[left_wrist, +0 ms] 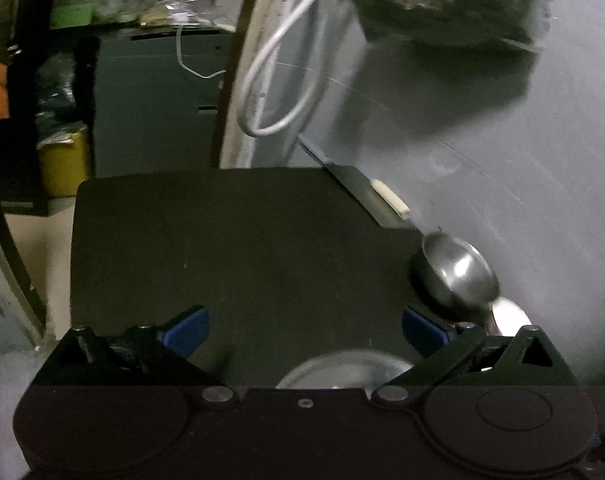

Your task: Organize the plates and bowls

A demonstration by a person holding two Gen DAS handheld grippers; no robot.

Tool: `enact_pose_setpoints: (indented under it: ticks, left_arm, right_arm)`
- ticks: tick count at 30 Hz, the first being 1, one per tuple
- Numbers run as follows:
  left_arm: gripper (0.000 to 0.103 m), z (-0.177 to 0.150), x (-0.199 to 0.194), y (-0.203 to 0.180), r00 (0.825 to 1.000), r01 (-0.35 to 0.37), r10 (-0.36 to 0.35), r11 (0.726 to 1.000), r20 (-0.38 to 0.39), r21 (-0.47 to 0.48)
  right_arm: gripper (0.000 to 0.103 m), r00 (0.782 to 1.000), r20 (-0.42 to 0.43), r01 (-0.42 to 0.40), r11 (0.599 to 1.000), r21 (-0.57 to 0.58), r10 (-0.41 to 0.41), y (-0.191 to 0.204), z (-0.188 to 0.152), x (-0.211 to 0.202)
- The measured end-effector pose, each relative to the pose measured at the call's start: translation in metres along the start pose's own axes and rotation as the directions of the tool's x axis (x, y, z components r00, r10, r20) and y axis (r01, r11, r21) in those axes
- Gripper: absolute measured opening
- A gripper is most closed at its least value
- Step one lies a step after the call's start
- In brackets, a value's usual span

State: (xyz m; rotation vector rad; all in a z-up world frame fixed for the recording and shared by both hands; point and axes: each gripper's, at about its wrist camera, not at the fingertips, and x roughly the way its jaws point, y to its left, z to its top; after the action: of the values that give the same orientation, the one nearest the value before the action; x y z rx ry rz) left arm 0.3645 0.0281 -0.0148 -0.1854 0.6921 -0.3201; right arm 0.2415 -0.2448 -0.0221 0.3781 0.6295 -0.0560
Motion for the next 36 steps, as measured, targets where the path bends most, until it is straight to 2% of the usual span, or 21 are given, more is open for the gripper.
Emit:
enact_pose_setpoints:
  ticks: [6,11,14,21,26,32,36]
  left_arm:
    - [0.102,0.024,0.035,-0.035,0.998,0.023,-0.021,0.999,0.064,-0.036]
    - [0.102,0.041,0.078,-0.061,0.999,0.028,-0.024,0.994,0.034,-0.108]
    - [0.102,0.046,0.101,-0.08,0.999,0.05,-0.049,0.996,0.019,-0.073]
    - [0.101,0.042,0.14,-0.107,0.999,0.038,-0.037,0.999,-0.029,0.021]
    - [0.087,0.036,0.154,-0.11,0.996,0.046,-0.043,0.998,-0.077,0.037]
    - [0.056,0.033,0.166,-0.114,0.987,0.07,-0.065,0.997,-0.148,0.032]
    - [0.046,0.029,0.171,-0.12,0.984,0.037,-0.023,0.997,-0.176,0.074]
  right_arm:
    - [0.102,0.998,0.069,-0.001,0.999,-0.049,0.004,-0.03,0.054,0.035]
    - [0.094,0.998,0.067,0.027,0.99,-0.138,-0.018,-0.038,0.084,0.074]
    - [0.09,0.999,0.05,0.025,0.983,-0.182,-0.016,-0.041,0.093,0.098]
    - [0.079,0.998,0.031,0.066,0.972,-0.224,-0.061,-0.045,0.092,0.134]
    - [0.071,0.998,0.024,0.056,0.971,-0.233,-0.052,-0.051,0.095,0.144]
    - [0.063,0.999,0.0,0.047,0.967,-0.248,-0.048,-0.055,0.102,0.151]
    - [0.061,1.0,-0.004,0.024,0.972,-0.232,-0.025,-0.058,0.103,0.153]
